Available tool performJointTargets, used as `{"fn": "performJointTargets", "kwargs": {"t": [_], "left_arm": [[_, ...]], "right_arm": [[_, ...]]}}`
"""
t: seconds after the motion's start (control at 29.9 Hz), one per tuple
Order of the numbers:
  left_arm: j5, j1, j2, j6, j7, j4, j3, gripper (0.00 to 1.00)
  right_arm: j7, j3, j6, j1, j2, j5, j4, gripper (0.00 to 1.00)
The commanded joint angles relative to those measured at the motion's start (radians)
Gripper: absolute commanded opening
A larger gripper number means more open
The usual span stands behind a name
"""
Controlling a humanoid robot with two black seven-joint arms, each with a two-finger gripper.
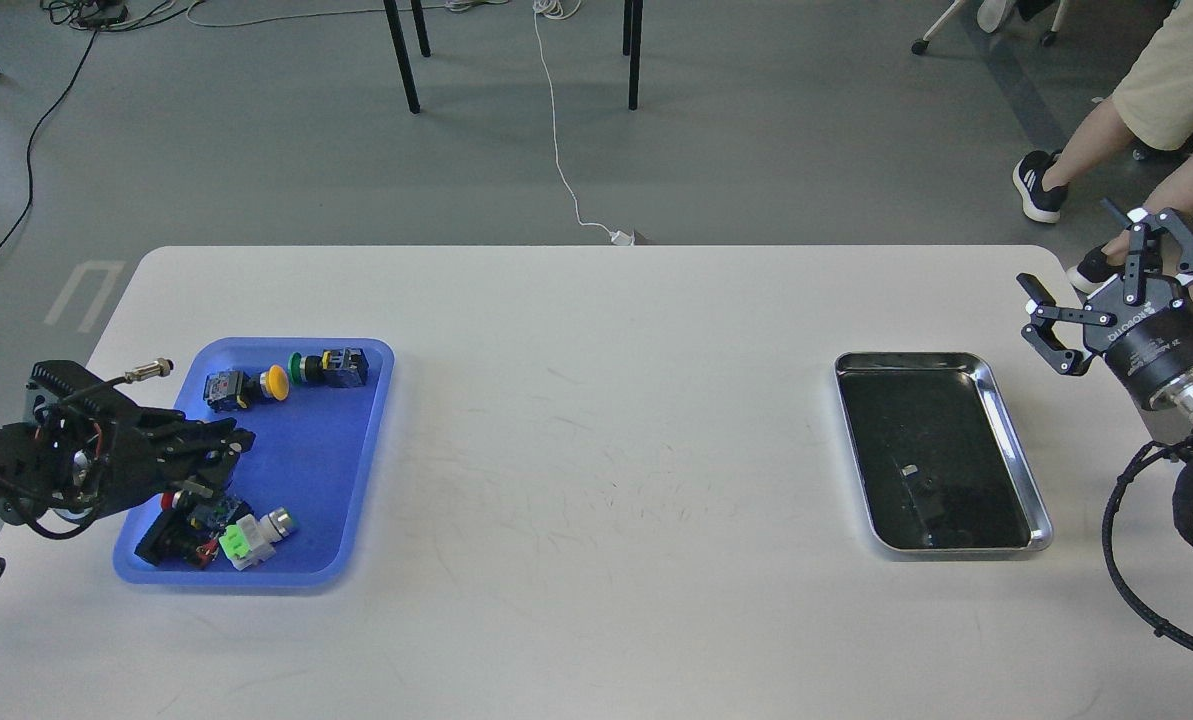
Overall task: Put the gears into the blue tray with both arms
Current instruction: 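Carry the ring into the blue tray and open the left gripper, then raise the left arm away and move the right gripper toward the silver tray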
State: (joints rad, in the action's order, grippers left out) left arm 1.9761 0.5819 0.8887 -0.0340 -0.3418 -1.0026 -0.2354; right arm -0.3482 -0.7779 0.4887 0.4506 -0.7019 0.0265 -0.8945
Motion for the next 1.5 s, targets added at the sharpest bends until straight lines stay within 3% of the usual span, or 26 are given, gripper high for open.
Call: {"fn": "performJointTargets", "kwargs": {"t": [0.0, 0.03, 0.13, 0.4, 0.57, 0.67, 0.77, 0.94, 1.1, 1.47], "left_arm": [[-0.002, 0.001, -0.033, -0.001, 0.0, 0.036, 0.001, 0.25], [-0.003, 0.001, -0.036, 0.0, 0.0, 0.039, 0.001, 0.3], [-0.003, 0.003, -0.037, 0.003, 0.003, 0.041, -0.001, 0.56], [-0.146, 0.032, -0.028, 0.011, -0.002, 0.036, -0.018, 0.68], [-0.555, 0.142, -0.008, 0.026, -0.005, -0.016, -0.018, 0.82], [-0.837, 0.257, 0.0, 0.103, -0.002, -0.025, -0.019, 0.93], [-1.127, 0.329, -0.02, 0.144, 0.001, -0.019, -0.021, 0.97], [-1.549, 0.38, -0.135, 0.143, 0.003, -0.014, -0.093, 0.98], [-1.789, 0.368, -0.21, 0.148, -0.003, -0.005, -0.241, 0.98], [-1.967, 0.23, -0.238, 0.227, -0.002, 0.004, -0.39, 0.98]], "right_arm": [[0.0, 0.0, 0.0, 0.0, -0.002, 0.0, 0.0, 0.99], [0.0, 0.0, 0.0, 0.0, -0.002, 0.001, 0.002, 0.99], [0.0, 0.002, 0.0, -0.001, -0.002, 0.0, 0.0, 0.99], [0.0, 0.002, 0.0, -0.001, -0.004, 0.001, 0.002, 0.99], [0.0, 0.003, 0.0, 0.0, -0.04, 0.006, -0.009, 0.99], [0.0, 0.002, 0.0, 0.005, -0.074, 0.013, -0.032, 0.99], [0.0, 0.006, 0.0, 0.049, -0.08, 0.03, -0.035, 0.99], [0.012, 0.011, 0.0, 0.149, -0.102, 0.197, -0.069, 0.99], [0.066, 0.071, 0.0, 0.27, -0.151, 0.421, -0.086, 0.99], [0.075, 0.737, 0.0, 0.802, -0.018, 0.763, -0.076, 0.99]]}}
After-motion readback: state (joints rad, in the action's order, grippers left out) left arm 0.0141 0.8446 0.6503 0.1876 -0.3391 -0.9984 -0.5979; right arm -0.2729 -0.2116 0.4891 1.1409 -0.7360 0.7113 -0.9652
